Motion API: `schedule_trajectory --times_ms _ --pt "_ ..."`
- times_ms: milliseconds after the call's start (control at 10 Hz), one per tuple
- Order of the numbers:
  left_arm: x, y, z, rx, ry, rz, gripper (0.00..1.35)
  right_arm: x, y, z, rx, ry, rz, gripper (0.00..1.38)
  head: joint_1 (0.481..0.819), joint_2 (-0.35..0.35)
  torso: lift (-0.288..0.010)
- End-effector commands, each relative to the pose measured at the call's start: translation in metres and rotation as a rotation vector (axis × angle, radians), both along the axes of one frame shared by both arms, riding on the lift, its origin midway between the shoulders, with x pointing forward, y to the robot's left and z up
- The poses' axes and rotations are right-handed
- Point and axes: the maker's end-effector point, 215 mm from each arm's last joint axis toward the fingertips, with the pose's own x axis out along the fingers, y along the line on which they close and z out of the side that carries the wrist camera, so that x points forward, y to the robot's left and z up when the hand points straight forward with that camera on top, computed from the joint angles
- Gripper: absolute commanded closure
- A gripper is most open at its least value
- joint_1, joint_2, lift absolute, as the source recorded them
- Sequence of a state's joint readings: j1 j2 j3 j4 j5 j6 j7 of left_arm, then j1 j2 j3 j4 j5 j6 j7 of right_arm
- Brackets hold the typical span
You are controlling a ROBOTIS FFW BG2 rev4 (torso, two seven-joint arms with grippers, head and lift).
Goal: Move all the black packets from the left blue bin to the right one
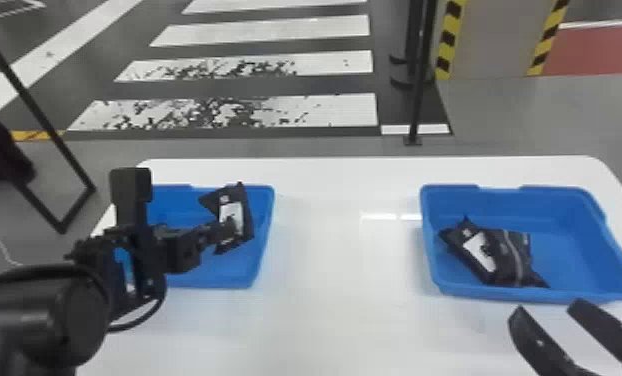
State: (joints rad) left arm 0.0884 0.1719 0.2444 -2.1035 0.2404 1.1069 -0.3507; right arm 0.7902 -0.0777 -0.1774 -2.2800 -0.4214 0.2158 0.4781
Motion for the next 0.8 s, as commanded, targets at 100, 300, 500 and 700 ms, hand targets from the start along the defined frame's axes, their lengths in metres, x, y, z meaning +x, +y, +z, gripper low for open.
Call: schedule_trajectory --times_ms 100,300,500,700 --pt "-0.032 -0.055 0.025 -0.031 -0.079 -0.129 1.20 0.011 0.020 0.006 0.023 -0.001 0.070 0.17 0.695 0.103 -0.140" --pt "-0.057 -0.097 0.034 -0.074 -0.102 -0.223 1.20 0.022 0.031 0.015 0.017 -0.016 0.115 0.17 0.695 0.062 -0.140" --pt "-0.074 -0.143 0.035 -0.137 -0.095 -0.309 1.20 0.031 0.060 0.018 0.107 0.005 0.190 0.17 0.695 0.020 -0.140" --pt "-0.092 -0.190 0.036 -0.210 -0.078 -0.398 1.20 0.041 0.087 0.019 0.187 0.028 0.257 0.17 0.695 0.000 -0.140"
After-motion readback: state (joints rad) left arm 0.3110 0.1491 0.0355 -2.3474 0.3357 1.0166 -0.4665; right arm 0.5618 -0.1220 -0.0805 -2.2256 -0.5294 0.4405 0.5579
